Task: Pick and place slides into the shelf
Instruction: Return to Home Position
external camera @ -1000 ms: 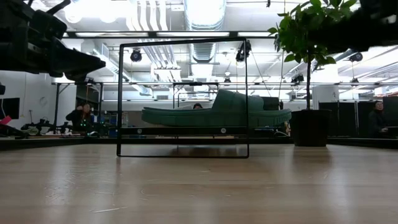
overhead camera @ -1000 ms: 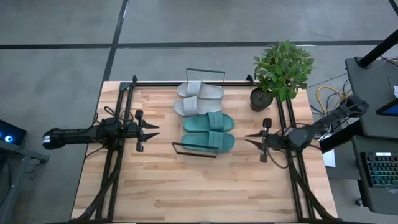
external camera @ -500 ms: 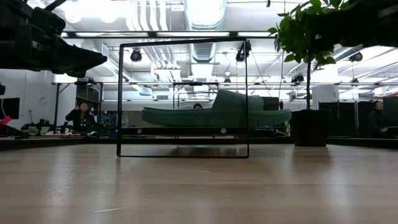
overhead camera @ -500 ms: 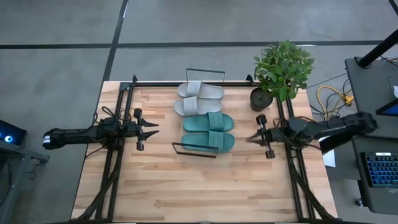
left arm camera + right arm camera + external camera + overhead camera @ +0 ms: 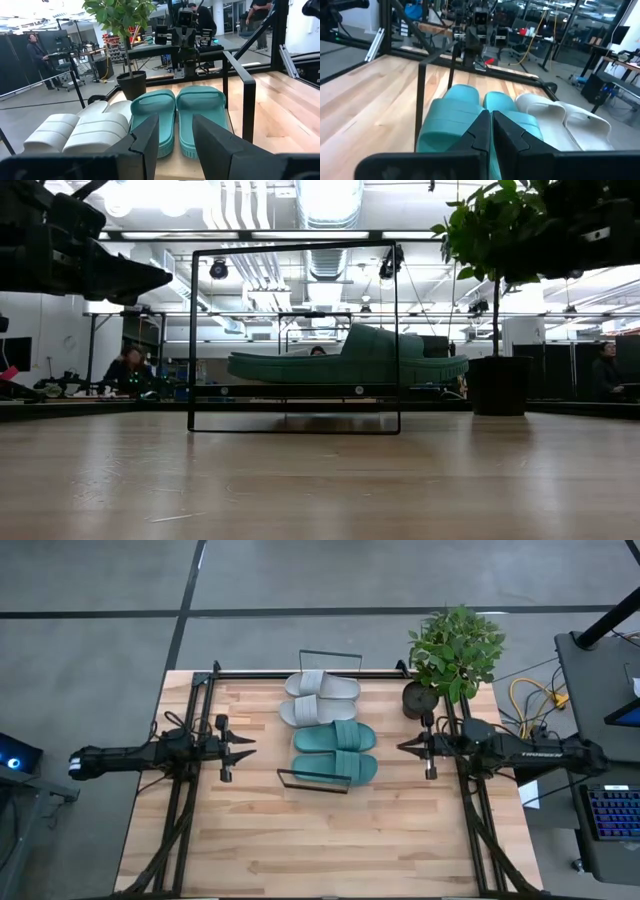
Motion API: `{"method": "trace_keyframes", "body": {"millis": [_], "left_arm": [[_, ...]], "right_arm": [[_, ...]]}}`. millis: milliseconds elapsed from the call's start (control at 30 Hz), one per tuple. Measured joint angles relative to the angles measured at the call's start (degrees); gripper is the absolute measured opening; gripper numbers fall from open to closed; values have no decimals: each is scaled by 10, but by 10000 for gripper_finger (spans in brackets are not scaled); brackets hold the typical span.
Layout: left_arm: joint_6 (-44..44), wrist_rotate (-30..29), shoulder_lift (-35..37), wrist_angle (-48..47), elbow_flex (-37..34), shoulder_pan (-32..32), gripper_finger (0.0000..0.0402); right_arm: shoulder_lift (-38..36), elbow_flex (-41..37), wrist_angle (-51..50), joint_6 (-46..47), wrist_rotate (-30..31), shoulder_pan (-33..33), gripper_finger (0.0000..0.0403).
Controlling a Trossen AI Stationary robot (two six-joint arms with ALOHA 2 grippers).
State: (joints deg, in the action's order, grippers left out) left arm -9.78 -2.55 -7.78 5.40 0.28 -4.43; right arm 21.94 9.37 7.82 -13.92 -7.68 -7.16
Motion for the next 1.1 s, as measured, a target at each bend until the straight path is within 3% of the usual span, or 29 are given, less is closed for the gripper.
{"method": "trace_keyframes", "body": {"millis": [200, 467, 733, 1000, 1100], "left_arm": [[4, 0, 0, 0, 0, 0, 102], [5, 0, 0, 0, 0, 0, 102], [3, 11, 0, -20, 0, 0, 97], [43, 40, 0, -17, 0, 0, 10], [85, 46, -1, -18, 0, 0, 7]], "right_arm": [[-103, -8, -74, 31, -2, 0, 9], [-220, -74, -84, 80, 2, 3, 9], [-191, -78, -94, 65, 37, 7, 9], [-161, -80, -90, 79, 33, 7, 9], [-154, -80, -89, 76, 33, 7, 9]]}}
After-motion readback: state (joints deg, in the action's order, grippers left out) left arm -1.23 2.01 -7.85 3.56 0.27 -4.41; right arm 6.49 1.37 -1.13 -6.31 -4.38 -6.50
